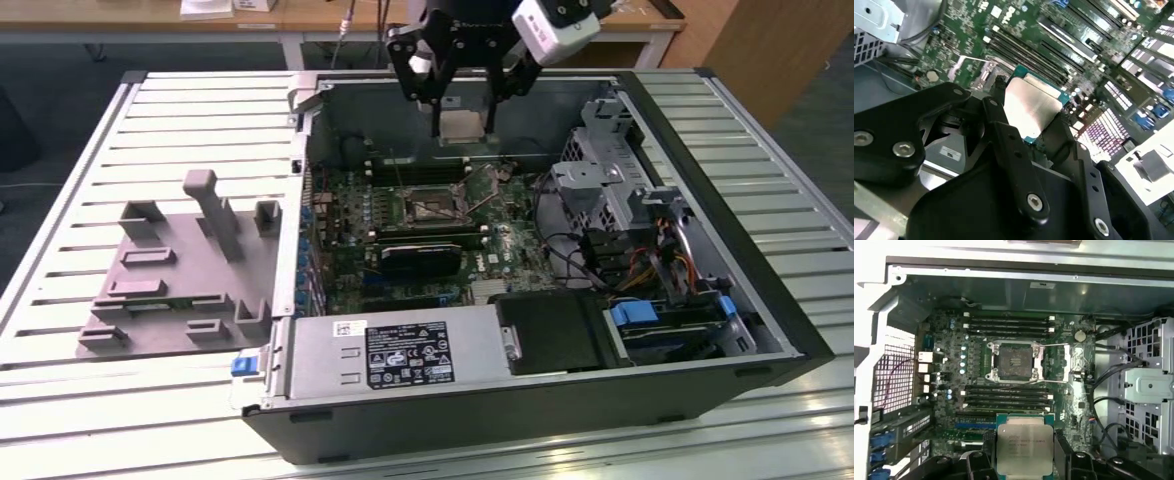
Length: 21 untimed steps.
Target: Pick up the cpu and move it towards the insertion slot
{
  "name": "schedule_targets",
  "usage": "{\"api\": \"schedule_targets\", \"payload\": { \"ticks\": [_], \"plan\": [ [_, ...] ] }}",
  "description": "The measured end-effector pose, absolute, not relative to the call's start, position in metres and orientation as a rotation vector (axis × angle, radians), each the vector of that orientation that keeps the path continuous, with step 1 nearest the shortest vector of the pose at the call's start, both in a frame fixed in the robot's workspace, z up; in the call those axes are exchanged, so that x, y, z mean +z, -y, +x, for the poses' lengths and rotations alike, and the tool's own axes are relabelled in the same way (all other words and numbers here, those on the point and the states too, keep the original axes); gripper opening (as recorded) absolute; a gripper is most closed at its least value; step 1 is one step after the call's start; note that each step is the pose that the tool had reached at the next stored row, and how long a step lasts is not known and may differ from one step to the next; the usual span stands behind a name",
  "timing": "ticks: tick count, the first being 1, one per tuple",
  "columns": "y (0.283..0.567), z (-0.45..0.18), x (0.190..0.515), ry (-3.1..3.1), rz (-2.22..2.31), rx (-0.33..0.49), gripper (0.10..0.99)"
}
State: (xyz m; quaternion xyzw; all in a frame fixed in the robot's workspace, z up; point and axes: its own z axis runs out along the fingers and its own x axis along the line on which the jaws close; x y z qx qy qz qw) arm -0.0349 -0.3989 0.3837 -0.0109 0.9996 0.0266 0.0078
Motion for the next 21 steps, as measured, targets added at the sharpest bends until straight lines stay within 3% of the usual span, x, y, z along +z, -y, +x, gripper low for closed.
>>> {"api": "schedule_targets", "payload": {
  "ticks": [21],
  "plan": [
    [0.354,-0.029,0.37,-3.121,-0.034,0.081,0.541]
  ]
}}
